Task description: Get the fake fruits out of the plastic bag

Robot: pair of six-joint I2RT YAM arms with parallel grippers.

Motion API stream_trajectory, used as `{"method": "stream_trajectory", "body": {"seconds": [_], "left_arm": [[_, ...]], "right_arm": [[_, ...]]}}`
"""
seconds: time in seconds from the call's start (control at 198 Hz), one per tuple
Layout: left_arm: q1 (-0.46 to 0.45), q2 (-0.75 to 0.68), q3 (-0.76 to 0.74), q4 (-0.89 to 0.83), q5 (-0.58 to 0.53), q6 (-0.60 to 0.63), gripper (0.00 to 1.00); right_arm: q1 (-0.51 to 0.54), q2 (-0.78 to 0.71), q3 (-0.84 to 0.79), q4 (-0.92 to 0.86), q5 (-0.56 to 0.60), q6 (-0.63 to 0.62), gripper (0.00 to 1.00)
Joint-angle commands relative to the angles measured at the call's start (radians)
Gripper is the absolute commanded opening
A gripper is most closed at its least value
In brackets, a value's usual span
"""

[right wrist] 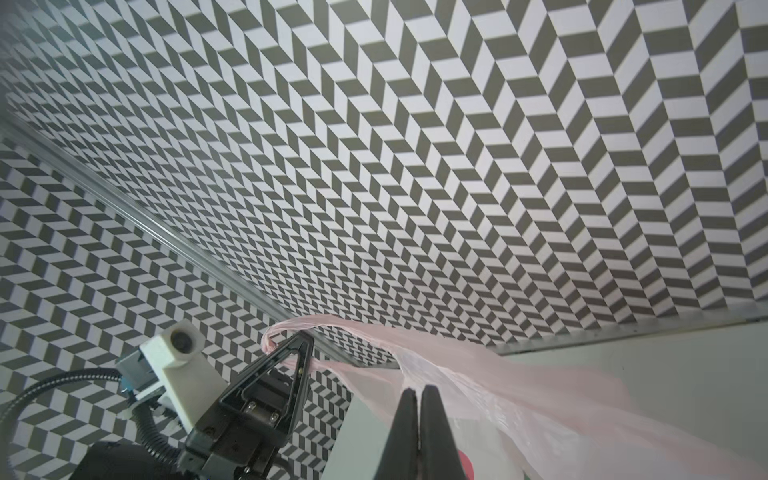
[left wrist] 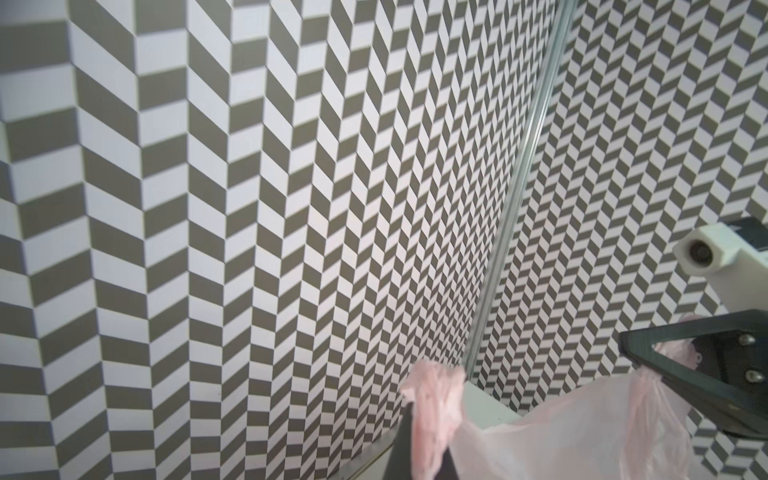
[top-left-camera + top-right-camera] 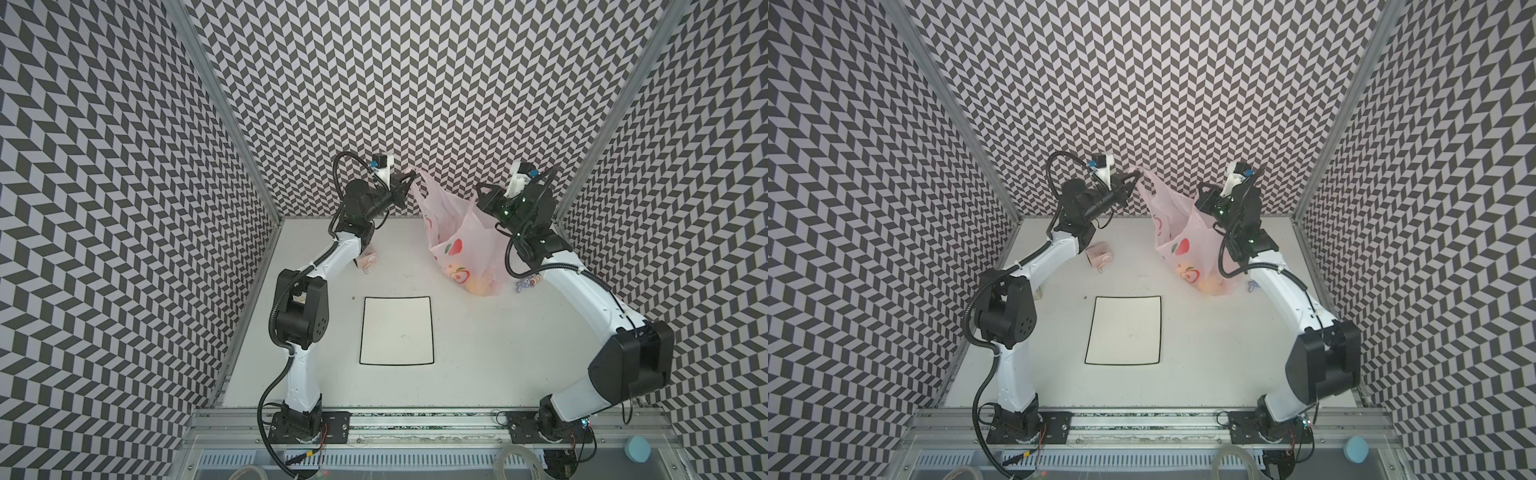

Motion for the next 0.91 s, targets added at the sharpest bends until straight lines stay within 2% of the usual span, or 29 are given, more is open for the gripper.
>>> {"method": "stream_trajectory", "body": {"seconds": [0.0, 0.111, 0.197, 0.5, 0.727, 0.904], "left_arm": [[0.016, -0.043, 0.038, 0.042, -0.079, -0.048, 0.0], [0.02, -0.084, 0.006, 0.039, -0.087, -0.046, 0.0], [0.019, -0.143, -0.083, 0.043, -0.086, -0.049, 0.0], [-0.043, -0.485, -0.643, 0.131, -0.171, -0.13, 0.0], [-0.19, -0.721, -0.986, 0.102, -0.339, -0.166, 0.0], [-0.301, -0.825, -1.089, 0.018, -0.397, -0.184, 0.0]], "right_arm": [[-0.016, 0.048, 0.086, 0.109, -0.058, 0.012, 0.0], [-0.025, 0.057, 0.105, 0.102, -0.101, 0.002, 0.0], [-0.033, 0.023, 0.056, 0.091, -0.135, -0.014, 0.0], [-0.061, -0.286, -0.345, -0.019, -0.168, -0.13, 0.0], [-0.062, -0.486, -0.596, -0.175, -0.099, -0.208, 0.0], [-0.062, -0.61, -0.708, -0.299, -0.04, -0.216, 0.0]]}}
